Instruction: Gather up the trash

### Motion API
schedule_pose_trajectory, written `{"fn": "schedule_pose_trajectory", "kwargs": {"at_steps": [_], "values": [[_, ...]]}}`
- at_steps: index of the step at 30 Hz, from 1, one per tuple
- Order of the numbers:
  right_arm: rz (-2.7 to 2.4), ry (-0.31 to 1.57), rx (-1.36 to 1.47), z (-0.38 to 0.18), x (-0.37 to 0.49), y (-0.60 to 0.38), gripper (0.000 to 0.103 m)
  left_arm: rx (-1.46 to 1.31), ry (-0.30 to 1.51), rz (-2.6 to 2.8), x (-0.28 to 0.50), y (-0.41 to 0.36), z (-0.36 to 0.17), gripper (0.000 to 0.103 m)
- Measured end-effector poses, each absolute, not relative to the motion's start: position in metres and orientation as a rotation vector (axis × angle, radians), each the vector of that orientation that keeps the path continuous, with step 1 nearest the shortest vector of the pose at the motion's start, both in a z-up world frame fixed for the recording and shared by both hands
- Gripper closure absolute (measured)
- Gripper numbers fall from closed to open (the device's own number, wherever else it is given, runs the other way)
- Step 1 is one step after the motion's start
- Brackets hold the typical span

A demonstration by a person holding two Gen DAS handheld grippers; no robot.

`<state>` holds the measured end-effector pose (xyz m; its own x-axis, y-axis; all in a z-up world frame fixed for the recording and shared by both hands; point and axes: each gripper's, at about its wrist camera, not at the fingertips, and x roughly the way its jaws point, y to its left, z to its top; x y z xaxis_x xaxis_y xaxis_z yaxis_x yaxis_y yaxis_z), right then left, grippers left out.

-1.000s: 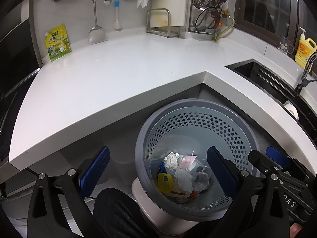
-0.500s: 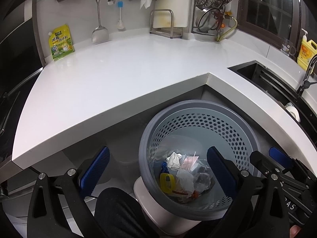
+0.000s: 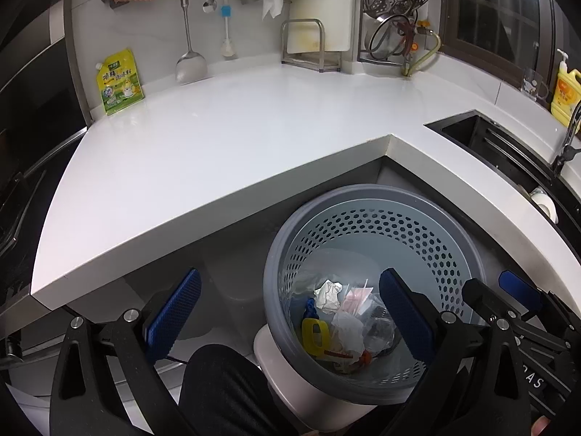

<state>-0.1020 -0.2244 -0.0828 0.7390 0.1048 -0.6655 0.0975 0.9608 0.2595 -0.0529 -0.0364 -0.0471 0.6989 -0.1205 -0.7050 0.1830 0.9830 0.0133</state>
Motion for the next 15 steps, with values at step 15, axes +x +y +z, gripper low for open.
{"fn": "schedule_pose_trajectory", "kwargs": {"at_steps": [15], "values": [[0.004, 0.741, 0.285, -0.0826, -0.1021, -0.2235, 0.033, 0.089, 0.789, -0.156, -0.0502, -0.0360, -0.0496, 0.006]]}}
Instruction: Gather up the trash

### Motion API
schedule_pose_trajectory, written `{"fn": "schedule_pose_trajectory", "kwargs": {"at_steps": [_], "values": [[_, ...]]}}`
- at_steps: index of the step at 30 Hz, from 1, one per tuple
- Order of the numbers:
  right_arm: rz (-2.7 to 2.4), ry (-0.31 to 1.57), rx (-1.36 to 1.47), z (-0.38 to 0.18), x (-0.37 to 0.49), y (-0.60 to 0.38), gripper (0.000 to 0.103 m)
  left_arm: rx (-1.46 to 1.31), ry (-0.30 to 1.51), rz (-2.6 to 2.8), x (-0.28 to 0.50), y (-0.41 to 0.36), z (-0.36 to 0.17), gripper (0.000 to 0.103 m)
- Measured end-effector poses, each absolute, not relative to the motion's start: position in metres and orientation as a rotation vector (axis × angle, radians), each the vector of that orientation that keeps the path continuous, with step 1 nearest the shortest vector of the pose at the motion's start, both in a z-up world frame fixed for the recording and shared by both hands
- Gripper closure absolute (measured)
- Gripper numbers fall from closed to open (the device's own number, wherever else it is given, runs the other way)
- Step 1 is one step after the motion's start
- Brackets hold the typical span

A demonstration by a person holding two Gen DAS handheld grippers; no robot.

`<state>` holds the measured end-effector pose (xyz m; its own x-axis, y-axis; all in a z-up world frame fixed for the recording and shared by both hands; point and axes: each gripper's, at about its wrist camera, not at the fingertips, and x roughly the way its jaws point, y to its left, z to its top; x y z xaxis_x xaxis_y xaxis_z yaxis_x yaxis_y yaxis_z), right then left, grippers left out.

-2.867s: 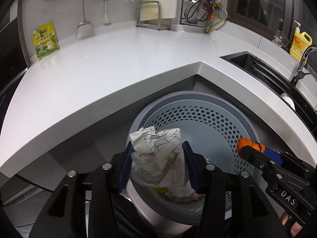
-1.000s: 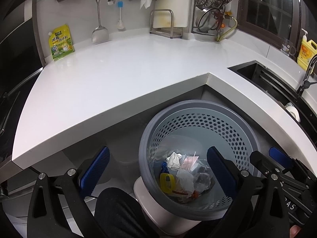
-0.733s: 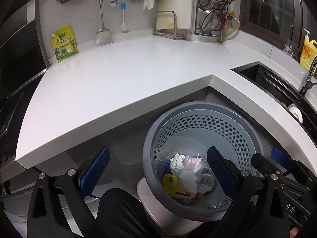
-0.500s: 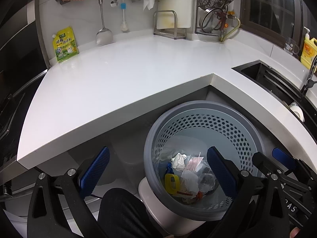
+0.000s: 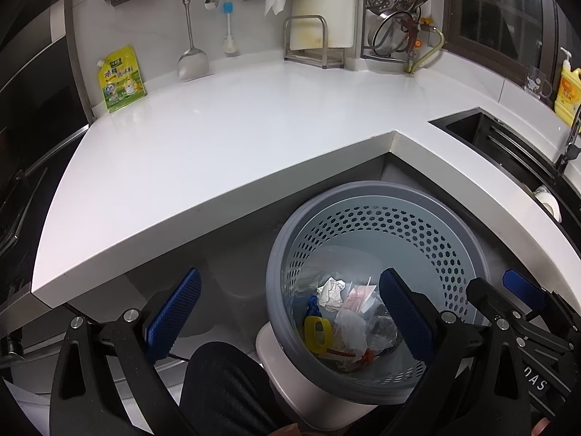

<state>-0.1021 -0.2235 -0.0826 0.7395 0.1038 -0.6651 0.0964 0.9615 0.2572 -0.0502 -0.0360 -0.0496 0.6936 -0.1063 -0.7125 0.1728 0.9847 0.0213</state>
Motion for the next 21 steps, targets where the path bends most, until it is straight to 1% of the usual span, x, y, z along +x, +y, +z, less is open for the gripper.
{"fn": "schedule_pose_trajectory", "kwargs": {"at_steps": [21], "values": [[0.004, 0.743, 0.281, -0.0833, -0.1023, -0.2218, 0.033, 0.091, 0.789, -0.148, -0.0498, -0.0357, -0.0516, 0.006]]}}
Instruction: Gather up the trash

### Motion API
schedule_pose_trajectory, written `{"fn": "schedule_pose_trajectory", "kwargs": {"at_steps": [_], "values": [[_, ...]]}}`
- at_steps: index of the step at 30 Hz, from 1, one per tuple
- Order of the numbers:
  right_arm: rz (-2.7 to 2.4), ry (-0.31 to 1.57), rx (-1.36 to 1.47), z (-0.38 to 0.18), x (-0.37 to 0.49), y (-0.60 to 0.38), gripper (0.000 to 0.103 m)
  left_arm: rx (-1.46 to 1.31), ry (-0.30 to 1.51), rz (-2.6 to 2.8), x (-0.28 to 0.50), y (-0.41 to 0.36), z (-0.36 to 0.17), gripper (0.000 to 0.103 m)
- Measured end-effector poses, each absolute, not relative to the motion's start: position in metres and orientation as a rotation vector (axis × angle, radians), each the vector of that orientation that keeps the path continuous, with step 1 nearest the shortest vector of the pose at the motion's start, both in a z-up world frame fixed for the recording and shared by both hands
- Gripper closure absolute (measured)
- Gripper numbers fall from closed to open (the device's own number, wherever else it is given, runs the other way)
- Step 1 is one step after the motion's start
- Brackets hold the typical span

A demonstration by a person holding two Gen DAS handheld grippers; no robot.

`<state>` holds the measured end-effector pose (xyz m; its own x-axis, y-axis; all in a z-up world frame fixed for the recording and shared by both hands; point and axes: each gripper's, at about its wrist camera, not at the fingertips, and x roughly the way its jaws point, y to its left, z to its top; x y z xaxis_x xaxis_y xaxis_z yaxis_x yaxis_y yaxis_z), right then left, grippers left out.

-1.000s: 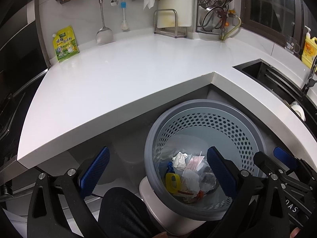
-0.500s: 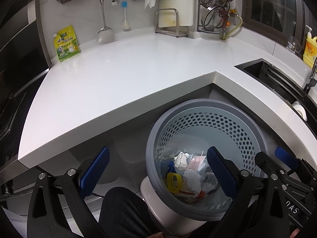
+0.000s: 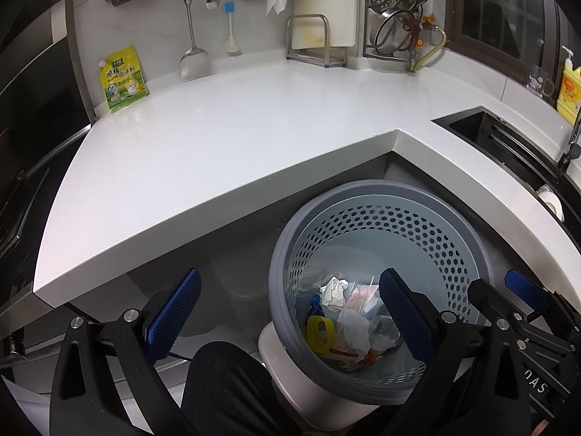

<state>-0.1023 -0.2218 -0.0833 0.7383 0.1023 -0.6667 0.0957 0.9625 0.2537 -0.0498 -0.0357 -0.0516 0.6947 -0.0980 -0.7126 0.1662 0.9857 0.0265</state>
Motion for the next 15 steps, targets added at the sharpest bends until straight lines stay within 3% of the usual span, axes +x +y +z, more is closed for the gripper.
{"fn": "schedule_pose_trajectory", "kwargs": {"at_steps": [15], "values": [[0.003, 0.742, 0.281, -0.0831, -0.1025, -0.2217, 0.033, 0.090, 0.799, -0.147, -0.0494, -0.0366, -0.0538, 0.006]]}}
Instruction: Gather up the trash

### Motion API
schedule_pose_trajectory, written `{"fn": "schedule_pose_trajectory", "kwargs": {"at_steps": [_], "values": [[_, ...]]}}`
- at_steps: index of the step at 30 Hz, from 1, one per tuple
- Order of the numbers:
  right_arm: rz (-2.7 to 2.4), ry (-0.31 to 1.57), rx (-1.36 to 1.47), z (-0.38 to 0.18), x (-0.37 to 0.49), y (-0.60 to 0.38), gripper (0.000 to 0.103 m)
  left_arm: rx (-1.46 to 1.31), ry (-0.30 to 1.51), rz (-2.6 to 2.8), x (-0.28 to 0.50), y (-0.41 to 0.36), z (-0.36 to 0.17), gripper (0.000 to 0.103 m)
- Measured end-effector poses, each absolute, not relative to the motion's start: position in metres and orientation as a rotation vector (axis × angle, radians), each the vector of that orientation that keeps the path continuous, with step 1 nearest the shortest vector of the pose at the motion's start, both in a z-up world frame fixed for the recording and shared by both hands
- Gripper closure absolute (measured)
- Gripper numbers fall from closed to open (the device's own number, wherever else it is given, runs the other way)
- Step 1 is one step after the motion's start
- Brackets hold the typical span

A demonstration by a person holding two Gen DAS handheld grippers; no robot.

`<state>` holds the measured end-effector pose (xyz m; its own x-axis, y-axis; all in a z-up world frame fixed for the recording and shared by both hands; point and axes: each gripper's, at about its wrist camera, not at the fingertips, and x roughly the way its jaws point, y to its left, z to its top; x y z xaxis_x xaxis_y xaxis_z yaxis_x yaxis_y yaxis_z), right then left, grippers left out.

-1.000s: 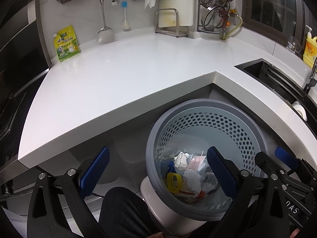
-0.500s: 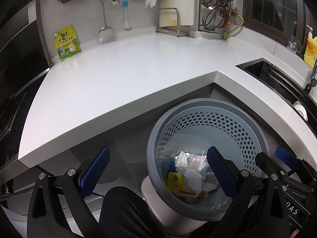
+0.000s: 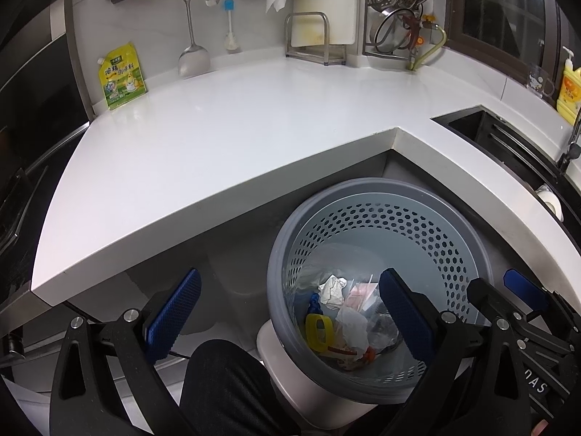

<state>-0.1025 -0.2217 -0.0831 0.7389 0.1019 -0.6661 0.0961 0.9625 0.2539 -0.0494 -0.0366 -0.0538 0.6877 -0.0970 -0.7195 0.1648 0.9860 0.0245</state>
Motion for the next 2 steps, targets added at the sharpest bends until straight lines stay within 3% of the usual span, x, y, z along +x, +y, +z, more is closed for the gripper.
{"fn": "schedule_pose_trajectory", "kwargs": {"at_steps": [2], "values": [[0.003, 0.744, 0.281, -0.0832, -0.1021, -0.2216, 0.033, 0.090, 0.799, -0.146, -0.0495, -0.0370, -0.0539, 0.006]]}}
